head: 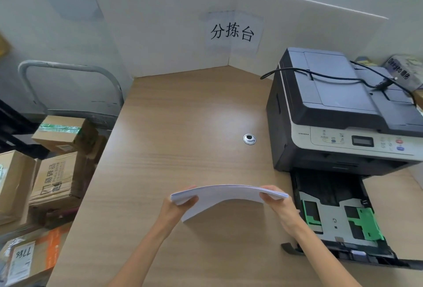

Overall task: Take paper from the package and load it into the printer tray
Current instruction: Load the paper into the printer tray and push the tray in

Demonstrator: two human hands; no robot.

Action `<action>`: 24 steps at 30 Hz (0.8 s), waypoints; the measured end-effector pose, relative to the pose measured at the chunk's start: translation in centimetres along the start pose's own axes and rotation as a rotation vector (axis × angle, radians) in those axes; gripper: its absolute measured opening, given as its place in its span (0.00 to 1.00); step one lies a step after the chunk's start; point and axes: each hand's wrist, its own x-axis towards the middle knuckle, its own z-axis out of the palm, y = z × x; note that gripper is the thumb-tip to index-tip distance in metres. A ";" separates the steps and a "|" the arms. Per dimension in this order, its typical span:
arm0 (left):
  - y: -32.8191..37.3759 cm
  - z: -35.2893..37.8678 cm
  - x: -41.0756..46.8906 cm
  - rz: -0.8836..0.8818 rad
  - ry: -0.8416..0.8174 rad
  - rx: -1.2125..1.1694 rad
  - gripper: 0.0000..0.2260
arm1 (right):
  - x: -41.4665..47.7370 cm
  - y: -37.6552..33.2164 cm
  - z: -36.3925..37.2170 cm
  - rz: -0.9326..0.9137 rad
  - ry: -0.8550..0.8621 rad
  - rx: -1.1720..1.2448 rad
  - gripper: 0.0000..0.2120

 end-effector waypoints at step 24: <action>0.1 2.6 -1.8 0.112 0.162 -0.226 0.22 | 0.9 -1.1 0.6 0.134 0.255 0.354 0.16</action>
